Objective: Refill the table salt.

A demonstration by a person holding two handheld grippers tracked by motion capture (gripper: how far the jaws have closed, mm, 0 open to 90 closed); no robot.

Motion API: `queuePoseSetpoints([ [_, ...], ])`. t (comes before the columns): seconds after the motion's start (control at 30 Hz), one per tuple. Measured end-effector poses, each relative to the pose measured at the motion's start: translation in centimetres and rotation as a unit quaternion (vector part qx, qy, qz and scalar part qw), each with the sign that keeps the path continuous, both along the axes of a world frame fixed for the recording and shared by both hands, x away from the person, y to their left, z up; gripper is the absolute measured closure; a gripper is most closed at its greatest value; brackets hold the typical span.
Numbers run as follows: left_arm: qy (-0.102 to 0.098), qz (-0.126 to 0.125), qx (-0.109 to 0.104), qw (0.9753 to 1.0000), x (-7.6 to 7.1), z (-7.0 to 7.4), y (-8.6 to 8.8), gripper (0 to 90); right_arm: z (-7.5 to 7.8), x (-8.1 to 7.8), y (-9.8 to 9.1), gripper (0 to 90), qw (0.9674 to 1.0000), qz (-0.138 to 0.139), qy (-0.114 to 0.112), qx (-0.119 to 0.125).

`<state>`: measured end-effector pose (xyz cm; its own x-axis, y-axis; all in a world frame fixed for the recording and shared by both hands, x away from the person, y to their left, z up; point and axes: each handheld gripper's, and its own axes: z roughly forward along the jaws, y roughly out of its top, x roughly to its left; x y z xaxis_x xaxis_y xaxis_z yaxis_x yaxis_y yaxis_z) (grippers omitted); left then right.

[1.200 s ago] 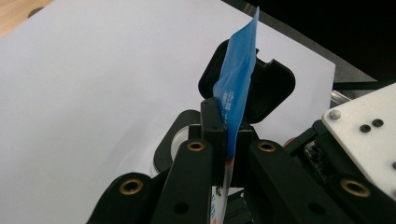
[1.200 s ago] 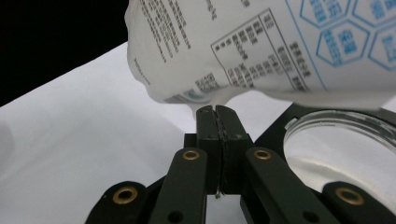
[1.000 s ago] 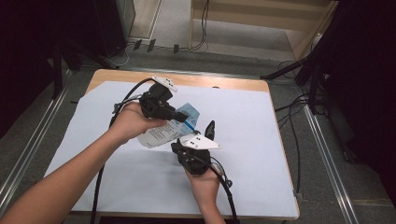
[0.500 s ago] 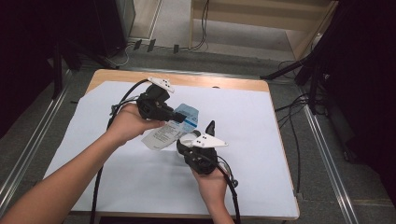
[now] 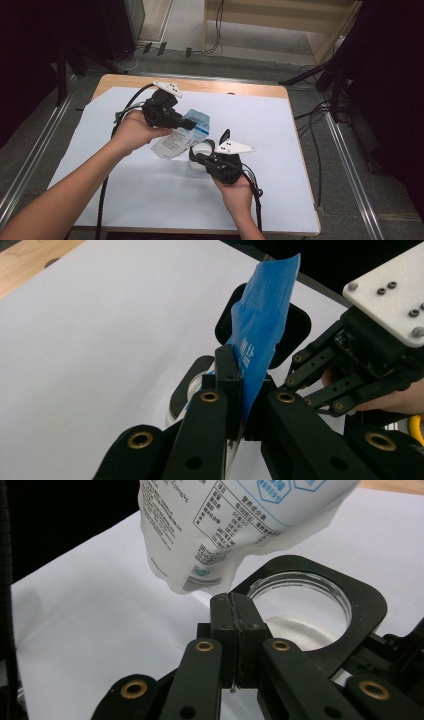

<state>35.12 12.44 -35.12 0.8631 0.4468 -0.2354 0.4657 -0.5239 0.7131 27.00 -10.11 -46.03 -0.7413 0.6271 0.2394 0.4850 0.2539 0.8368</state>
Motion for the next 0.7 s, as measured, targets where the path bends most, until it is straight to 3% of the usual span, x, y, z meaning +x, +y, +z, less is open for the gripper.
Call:
queuePoseSetpoints([
  [0.37, -0.004, 0.012, -0.008, 0.9999, -0.2, 0.1, 1.4, 90.0, 0.4, -0.1, -0.4, 90.0, 0.9993, 0.030, -0.008, -0.023],
  [0.53, -0.006, 0.017, -0.013, 0.9998, -0.2, 0.1, 2.3, 90.0, 0.5, -0.2, -0.9, 89.8, 0.9992, 0.035, -0.008, -0.017],
  [0.6, -0.006, 0.019, -0.014, 0.9997, -0.3, 0.1, 2.6, 90.0, 0.7, -0.1, -1.2, 87.4, 0.9992, 0.040, -0.004, -0.004],
  [0.7, -0.005, 0.021, -0.015, 0.9997, -0.3, -0.1, 3.0, 90.0, 0.8, -0.1, -1.4, 82.7, 0.9987, 0.051, -0.003, -0.006],
])
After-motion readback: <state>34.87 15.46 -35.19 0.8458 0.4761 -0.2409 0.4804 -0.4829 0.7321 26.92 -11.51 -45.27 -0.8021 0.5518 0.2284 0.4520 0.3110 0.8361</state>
